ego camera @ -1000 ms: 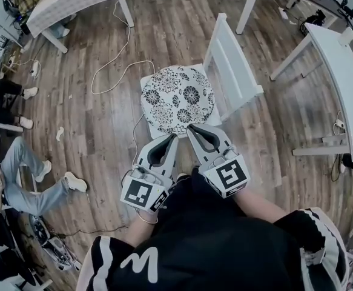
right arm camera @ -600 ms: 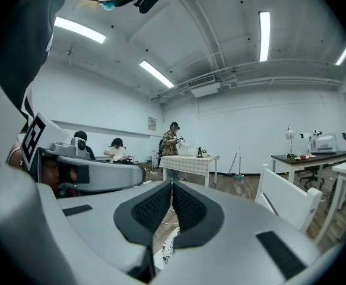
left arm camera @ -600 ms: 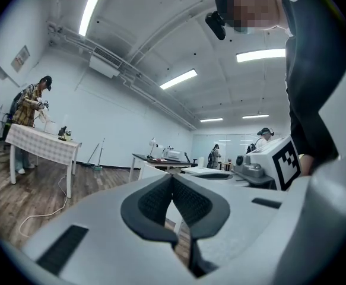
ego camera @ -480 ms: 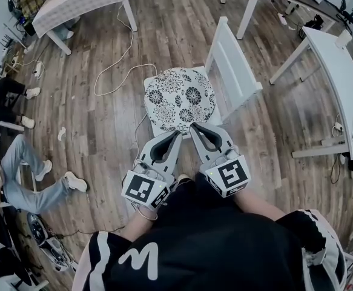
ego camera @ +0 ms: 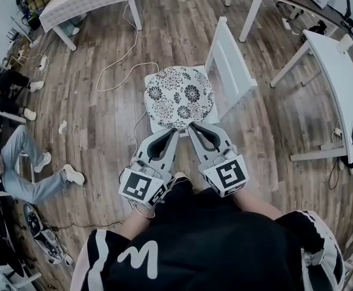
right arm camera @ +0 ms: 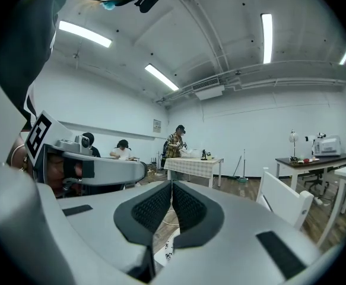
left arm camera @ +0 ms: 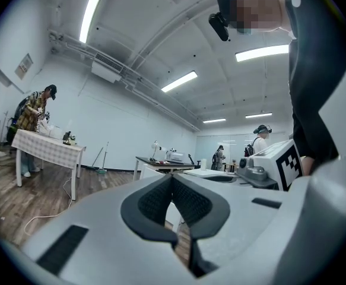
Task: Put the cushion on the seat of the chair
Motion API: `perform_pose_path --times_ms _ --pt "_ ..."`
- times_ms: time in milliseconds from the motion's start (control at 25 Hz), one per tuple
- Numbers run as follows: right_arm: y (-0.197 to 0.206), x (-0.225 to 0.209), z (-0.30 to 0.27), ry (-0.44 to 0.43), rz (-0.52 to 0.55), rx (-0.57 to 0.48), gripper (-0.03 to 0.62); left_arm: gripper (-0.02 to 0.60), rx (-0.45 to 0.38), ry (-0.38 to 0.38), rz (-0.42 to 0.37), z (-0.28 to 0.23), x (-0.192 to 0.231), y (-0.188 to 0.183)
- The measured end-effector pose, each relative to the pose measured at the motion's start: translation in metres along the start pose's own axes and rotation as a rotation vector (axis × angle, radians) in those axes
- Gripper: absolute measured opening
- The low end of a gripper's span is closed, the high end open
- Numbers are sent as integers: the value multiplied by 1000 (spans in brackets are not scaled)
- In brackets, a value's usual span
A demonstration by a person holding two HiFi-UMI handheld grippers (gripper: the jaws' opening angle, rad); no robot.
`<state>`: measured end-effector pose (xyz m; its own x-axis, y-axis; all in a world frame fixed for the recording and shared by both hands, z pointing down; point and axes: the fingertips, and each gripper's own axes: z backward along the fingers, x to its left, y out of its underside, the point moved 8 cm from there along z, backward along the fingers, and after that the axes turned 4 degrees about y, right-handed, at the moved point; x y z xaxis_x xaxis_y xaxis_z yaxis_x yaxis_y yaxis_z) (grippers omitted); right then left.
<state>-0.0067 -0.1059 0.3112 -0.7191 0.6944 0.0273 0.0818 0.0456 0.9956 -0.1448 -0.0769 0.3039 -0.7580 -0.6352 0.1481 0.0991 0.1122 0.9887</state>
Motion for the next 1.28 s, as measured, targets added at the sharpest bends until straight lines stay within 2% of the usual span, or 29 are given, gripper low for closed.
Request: perform_pose_path --times_ms 480,840,1280 --pt "5 -2 96 -45 -25 3 25 3 -8 -46 -2 10 -102 14" --pt "1 12 159 -90 3 -22 25 3 -32 -97 -10 34 -169 20" --pt "7 17 194 -114 -17 -9 25 3 -29 -122 5 46 -206 27"
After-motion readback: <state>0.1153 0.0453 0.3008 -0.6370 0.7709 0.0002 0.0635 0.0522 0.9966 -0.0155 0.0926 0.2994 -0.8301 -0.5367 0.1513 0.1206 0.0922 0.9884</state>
